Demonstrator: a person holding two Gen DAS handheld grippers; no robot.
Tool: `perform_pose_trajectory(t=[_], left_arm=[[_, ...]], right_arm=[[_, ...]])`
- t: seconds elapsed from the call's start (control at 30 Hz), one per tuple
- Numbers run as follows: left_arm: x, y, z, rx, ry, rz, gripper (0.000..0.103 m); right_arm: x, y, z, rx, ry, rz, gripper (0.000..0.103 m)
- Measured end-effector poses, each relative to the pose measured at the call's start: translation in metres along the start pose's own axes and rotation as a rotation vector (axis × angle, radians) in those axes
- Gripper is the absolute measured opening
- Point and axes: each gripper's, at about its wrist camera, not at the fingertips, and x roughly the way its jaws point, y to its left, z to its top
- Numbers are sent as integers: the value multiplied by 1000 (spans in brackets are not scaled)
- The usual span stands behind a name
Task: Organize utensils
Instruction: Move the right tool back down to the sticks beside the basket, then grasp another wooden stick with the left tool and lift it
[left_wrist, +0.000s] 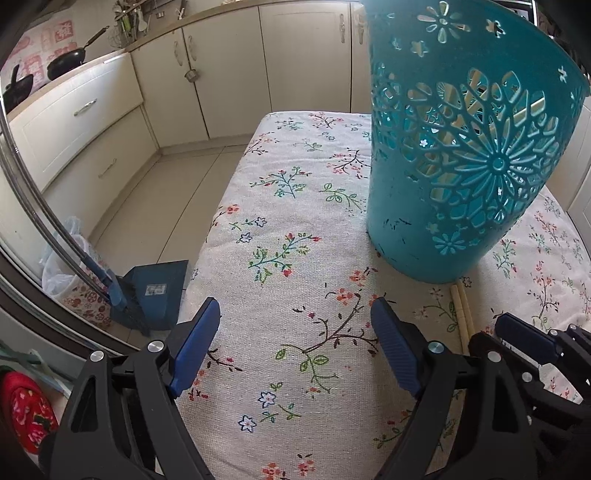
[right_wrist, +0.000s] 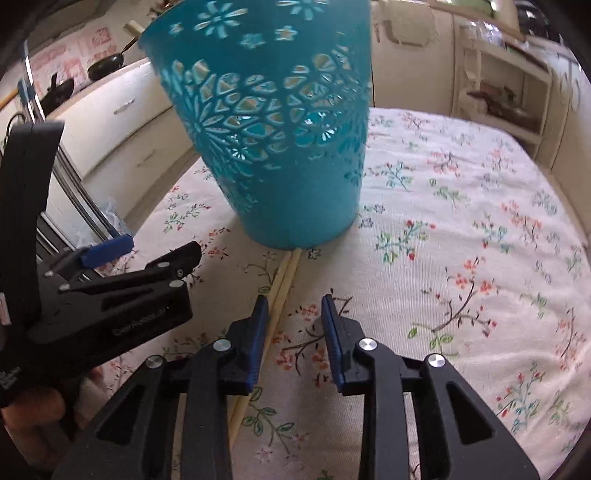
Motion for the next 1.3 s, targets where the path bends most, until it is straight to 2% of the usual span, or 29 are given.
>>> perform_pose_trajectory(t=[0.03,0.1,0.17,0.23,0.33,0.43,0.5,0.57,0.63,0.73,0.83,0.9,0.93,0.97,1.1,1.3], left_arm=[[0,0,0,4,0,1,80],[-1,-1,0,10,-2,1,80],[-1,-1,0,10,-3,-2,80],[-2,-1,1,8,-5,-5,80],[-9,-5,0,30,-35,-18,80],[-19,-20,0,67,-37,-103,80],[-24,-35,-1,114,-34,-123,80],[-24,-55,-1,169,-15,-127,80],[-20,-69,0,200,12,-100,77],[-11,-81,1,209,63,-91,68],[-11,-88,0,229,60,-94,50],[-13,-97,-1,265,59,-109,23],[-13,-99,0,272,64,-102,12],[-13,-101,1,278,74,-115,7],[-15,-95,4,269,104,-163,5],[-52,-48,16,159,110,-294,5]], right_arm=[[0,0,-1,-14,2,-10,25],[-2,5,-3,-65,11,-20,24],[-3,9,-5,-128,23,-45,18],[-7,6,-6,-151,37,-38,13],[-12,-9,-6,-129,56,-37,12],[-18,-24,-10,-66,49,-23,10],[-18,-29,-12,-27,43,-9,9],[-17,-30,-11,-8,40,-1,9],[-17,-32,-11,-2,41,5,9],[-18,-36,-10,16,43,20,9],[-16,-42,-8,10,44,23,9],[-16,-40,-9,-8,43,9,9],[-14,-42,-8,-5,44,14,8],[-13,-46,-5,-3,44,18,8],[-12,-45,-6,-10,41,17,8],[-12,-49,-7,16,43,37,8]])
